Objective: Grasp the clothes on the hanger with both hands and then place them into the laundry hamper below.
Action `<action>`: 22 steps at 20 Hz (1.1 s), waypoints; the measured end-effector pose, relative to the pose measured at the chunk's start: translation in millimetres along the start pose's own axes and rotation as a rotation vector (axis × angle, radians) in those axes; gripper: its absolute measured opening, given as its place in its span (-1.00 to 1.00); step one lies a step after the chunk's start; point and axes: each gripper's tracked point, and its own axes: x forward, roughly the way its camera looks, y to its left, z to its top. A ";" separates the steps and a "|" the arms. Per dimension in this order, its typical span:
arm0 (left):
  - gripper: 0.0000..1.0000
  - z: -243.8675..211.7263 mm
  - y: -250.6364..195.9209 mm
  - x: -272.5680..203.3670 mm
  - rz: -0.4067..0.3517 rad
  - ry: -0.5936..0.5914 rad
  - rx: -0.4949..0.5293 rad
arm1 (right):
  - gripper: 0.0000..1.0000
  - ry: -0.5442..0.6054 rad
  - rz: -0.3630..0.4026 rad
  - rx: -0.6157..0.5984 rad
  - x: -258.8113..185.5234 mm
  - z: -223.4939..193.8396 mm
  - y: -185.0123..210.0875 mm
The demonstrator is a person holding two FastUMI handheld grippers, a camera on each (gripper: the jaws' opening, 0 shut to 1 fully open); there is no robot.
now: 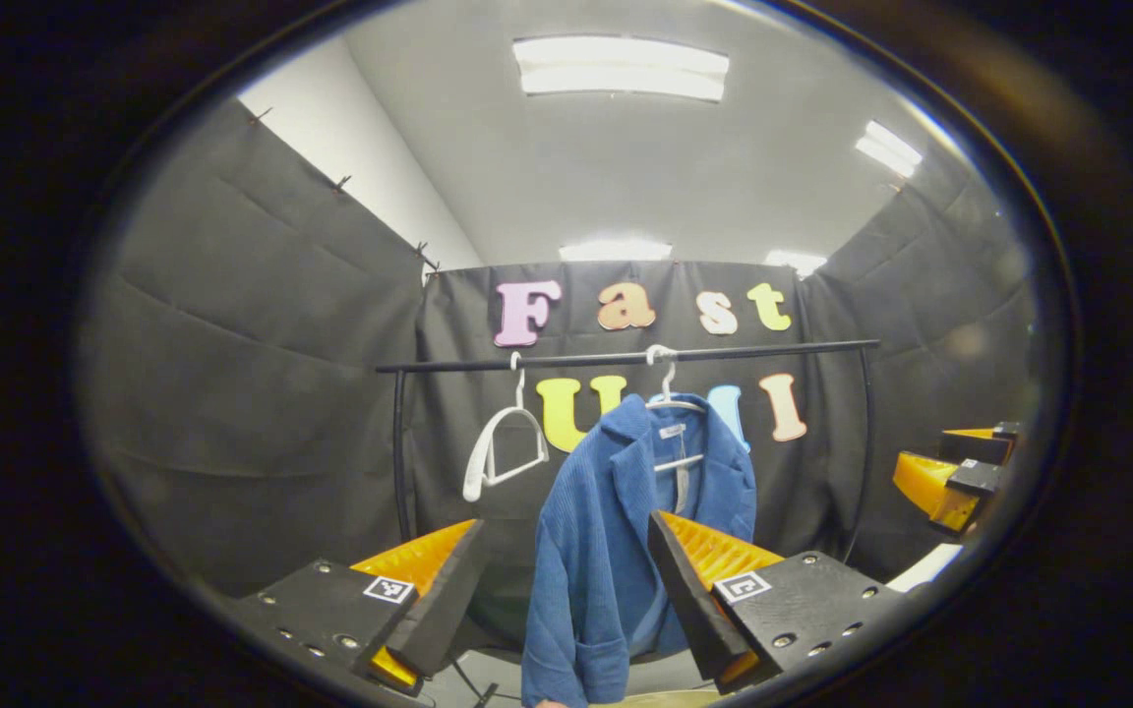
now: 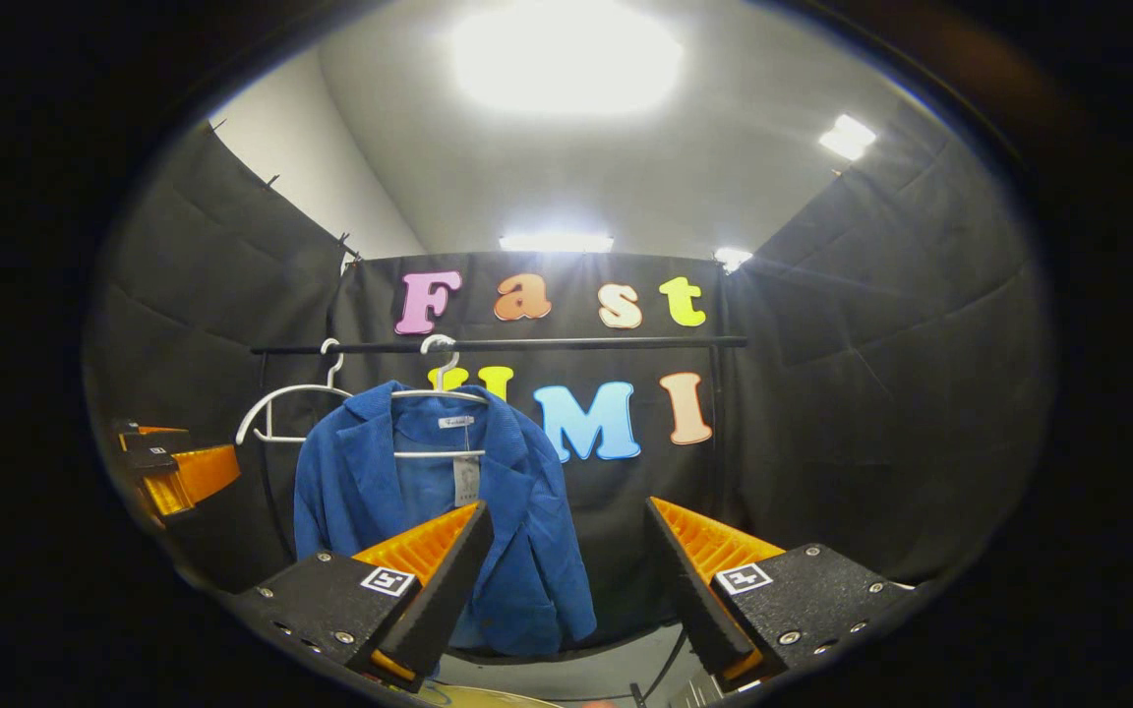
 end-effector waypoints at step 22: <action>0.86 -7.5 -96.8 153.3 0.115 -0.010 0.070 | 0.90 0.000 0.282 0.077 203.9 -20.0 26.0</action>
